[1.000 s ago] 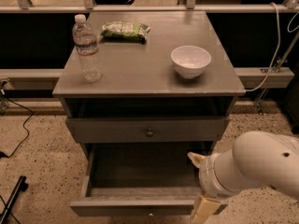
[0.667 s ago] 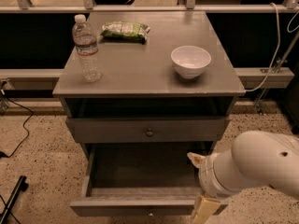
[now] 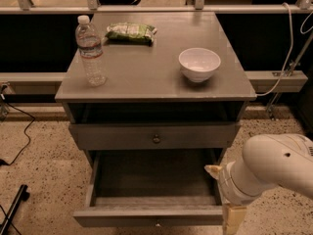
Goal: Close middle drawer
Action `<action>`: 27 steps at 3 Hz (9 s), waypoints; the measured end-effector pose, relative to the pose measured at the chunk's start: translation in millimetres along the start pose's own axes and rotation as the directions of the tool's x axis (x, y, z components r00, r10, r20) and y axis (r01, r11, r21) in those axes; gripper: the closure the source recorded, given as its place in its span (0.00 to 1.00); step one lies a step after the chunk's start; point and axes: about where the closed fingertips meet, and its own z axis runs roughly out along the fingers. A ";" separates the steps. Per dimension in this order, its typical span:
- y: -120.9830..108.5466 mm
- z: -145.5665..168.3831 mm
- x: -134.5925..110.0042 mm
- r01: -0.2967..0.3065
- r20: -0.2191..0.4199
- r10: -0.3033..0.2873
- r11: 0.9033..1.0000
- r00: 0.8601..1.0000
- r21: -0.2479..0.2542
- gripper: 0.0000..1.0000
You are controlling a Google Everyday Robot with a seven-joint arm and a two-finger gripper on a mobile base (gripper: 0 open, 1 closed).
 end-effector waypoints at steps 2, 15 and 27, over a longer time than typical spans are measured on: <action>12.8 30.9 73.6 0.088 0.076 -0.097 0.989 0.992 0.119 0.40; -102.9 274.4 39.5 -0.280 0.423 0.111 0.889 0.899 0.362 1.00; -144.4 267.2 78.8 -0.340 0.514 0.090 0.844 0.853 0.416 1.00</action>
Offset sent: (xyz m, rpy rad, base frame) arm 0.0046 -0.1041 -0.0668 0.1463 -0.2603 0.0326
